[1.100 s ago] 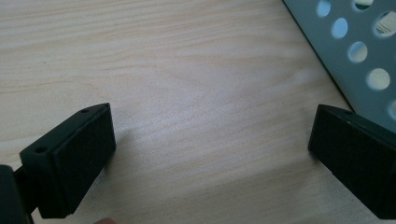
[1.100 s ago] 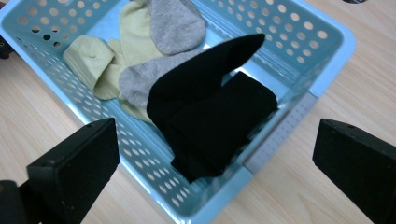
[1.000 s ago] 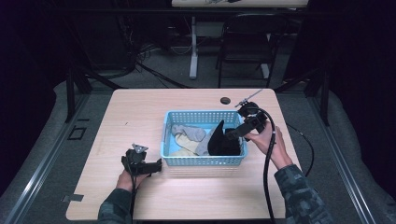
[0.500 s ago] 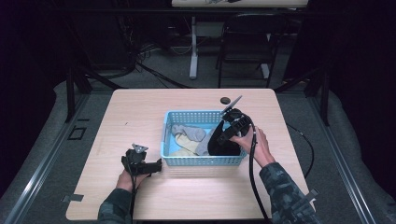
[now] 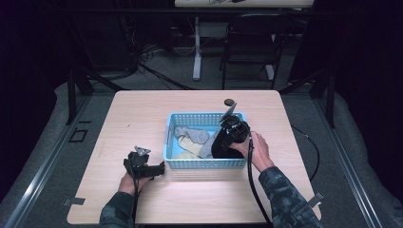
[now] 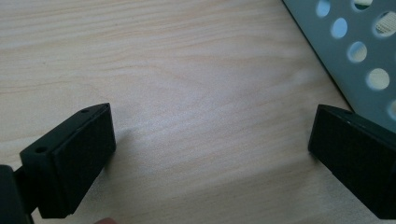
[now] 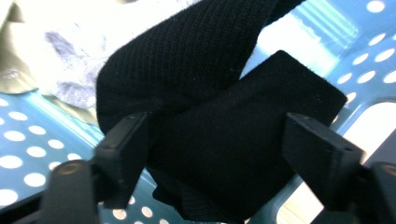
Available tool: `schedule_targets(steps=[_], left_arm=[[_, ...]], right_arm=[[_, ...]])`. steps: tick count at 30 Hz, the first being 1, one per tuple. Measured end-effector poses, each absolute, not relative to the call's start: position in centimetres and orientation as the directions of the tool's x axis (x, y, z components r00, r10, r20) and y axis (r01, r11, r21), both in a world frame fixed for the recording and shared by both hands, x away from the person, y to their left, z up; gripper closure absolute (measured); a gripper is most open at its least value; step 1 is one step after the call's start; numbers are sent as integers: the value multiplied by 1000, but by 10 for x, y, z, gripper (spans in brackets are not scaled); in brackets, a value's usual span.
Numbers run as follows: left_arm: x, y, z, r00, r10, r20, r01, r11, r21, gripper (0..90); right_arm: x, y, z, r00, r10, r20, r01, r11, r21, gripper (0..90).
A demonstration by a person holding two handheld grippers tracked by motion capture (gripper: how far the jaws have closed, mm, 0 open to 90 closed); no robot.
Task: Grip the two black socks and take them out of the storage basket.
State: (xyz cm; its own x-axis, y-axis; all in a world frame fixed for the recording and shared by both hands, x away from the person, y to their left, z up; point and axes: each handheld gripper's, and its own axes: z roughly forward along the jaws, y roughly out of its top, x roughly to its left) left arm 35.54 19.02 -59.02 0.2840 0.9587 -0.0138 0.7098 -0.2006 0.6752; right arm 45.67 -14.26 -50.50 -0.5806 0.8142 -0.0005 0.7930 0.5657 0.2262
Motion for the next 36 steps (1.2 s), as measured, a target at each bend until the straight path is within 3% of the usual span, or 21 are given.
schedule_targets(steps=[1,3,4,6,8,9,10,11,18,36], left_arm=[[355,190,-590,283,959,-15,710,-199,675,7],[355,190,-590,284,959,-14,710,-200,675,6],[355,190,-590,284,959,-14,710,-201,675,6],[355,190,-590,284,959,-14,710,-201,675,6],[355,190,-590,284,959,-14,710,-200,675,6],[355,190,-590,284,959,-14,710,-200,675,6],[355,190,-590,283,959,-15,710,-198,675,6],[355,190,-590,284,959,-14,710,-200,675,6],[355,190,-590,284,959,-14,710,-200,675,7],[355,190,-590,284,959,-14,710,-200,675,6]], right_arm=[[458,-142,-506,-586,810,-13,792,576,200,359],[458,-142,-507,-584,812,-19,795,576,192,391],[459,-142,-508,-586,810,-18,794,579,185,502],[460,-142,-509,-588,808,-23,793,582,178,538],[460,-143,-512,-573,819,8,807,563,177,708],[460,-143,-512,-573,819,8,807,563,177,708],[460,-143,-512,-575,818,14,807,564,174,788],[460,-143,-512,-573,819,19,808,561,178,810],[459,-148,-502,-590,806,46,799,574,177,841],[448,-163,-444,-602,795,73,771,555,314,846]])
